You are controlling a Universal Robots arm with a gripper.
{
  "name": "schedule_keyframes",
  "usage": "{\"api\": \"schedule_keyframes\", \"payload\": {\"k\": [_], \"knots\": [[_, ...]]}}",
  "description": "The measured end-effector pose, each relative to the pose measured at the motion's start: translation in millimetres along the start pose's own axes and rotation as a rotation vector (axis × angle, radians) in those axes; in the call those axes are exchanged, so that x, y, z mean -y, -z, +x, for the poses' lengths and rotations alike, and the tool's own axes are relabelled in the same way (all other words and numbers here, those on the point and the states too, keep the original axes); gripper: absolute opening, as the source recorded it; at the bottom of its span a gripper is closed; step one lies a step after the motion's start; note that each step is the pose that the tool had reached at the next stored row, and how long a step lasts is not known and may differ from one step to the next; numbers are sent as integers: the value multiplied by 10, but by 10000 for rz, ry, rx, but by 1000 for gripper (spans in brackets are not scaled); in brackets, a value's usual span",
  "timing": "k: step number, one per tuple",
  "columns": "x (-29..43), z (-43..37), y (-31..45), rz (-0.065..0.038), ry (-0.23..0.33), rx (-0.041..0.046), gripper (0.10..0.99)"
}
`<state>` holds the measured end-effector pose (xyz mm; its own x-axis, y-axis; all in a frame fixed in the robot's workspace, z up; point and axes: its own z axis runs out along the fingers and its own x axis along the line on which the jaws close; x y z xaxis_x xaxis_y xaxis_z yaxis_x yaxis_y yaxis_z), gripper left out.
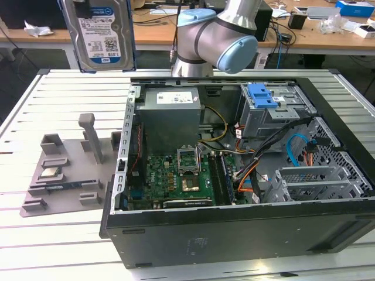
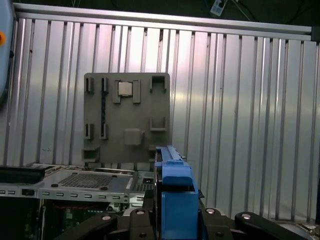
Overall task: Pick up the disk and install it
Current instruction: 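Pick up the disk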
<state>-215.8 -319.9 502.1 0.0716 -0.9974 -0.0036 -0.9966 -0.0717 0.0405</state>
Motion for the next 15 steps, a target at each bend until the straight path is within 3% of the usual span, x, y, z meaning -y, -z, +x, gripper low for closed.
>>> {"api": "schedule_keyframes", "payload": {"k": [6,15], "knots": [[357,23,14,0,0,1,369],[750,50,31,0,2,0,369]]}}
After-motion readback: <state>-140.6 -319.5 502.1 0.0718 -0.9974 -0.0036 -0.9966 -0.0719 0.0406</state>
